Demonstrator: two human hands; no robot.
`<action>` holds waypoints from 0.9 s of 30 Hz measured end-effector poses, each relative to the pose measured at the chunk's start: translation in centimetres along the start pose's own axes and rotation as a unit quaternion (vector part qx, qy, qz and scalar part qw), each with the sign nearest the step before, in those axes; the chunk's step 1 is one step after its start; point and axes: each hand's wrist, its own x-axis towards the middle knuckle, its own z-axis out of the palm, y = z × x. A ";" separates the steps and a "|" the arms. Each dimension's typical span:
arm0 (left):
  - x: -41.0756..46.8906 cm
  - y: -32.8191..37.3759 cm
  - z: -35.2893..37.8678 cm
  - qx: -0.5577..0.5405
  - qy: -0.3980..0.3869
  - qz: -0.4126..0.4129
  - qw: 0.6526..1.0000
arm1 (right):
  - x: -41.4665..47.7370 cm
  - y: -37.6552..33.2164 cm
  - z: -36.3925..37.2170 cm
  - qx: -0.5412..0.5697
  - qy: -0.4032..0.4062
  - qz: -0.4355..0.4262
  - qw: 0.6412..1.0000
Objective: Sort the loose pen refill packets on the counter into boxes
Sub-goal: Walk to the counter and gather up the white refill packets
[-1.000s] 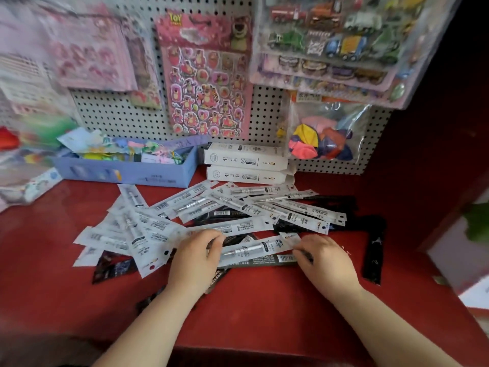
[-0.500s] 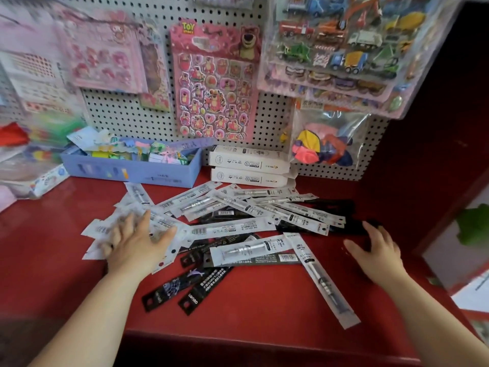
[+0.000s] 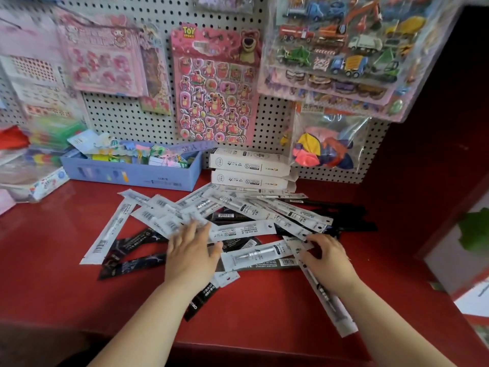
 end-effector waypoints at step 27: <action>6.3 -2.5 -3.5 0.028 -0.135 0.209 0.968 | 8.4 -5.6 2.9 -0.093 -0.101 -0.069 0.988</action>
